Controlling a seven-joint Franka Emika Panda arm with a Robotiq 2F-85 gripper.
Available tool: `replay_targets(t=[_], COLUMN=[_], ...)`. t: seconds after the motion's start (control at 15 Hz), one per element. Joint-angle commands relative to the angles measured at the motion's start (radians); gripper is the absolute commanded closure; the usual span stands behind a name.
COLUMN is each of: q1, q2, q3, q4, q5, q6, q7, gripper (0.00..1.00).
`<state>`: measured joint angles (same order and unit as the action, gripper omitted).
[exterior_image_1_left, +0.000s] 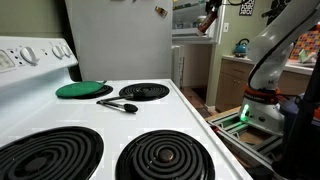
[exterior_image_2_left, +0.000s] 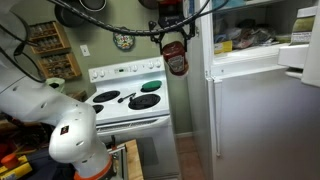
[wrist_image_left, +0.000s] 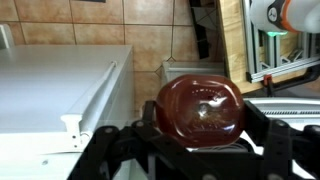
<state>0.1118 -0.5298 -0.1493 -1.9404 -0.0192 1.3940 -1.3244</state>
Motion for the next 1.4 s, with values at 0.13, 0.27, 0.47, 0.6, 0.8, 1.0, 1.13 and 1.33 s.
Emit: replay_targets(t=[0.13, 0.27, 0.47, 0.6, 0.8, 1.0, 1.13, 1.33], q1=[0.04, 0.045, 0.043, 0.018, 0.019, 0.037, 0.063, 0.093], q2=[-0.021, -0.008, -0.001, 0.003, 0.005, 0.001, -0.022, -0.046], q3=[-0.011, -0.012, -0.004, 0.012, 0.012, 0.014, 0.034, 0.092], q4=[-0.004, 0.007, 0.007, 0.002, 0.002, -0.011, -0.046, -0.112], q5=[0.046, 0.056, 0.072, 0.063, 0.066, 0.116, 0.237, 0.39], q6=[-0.147, -0.205, -0.24, -0.221, -0.222, -0.229, -0.235, -0.224], q7=[-0.233, -0.315, -0.403, -0.377, -0.394, -0.414, -0.424, -0.424], gripper=[0.41, 0.41, 0.41, 0.16, 0.16, 0.41, 0.41, 0.41])
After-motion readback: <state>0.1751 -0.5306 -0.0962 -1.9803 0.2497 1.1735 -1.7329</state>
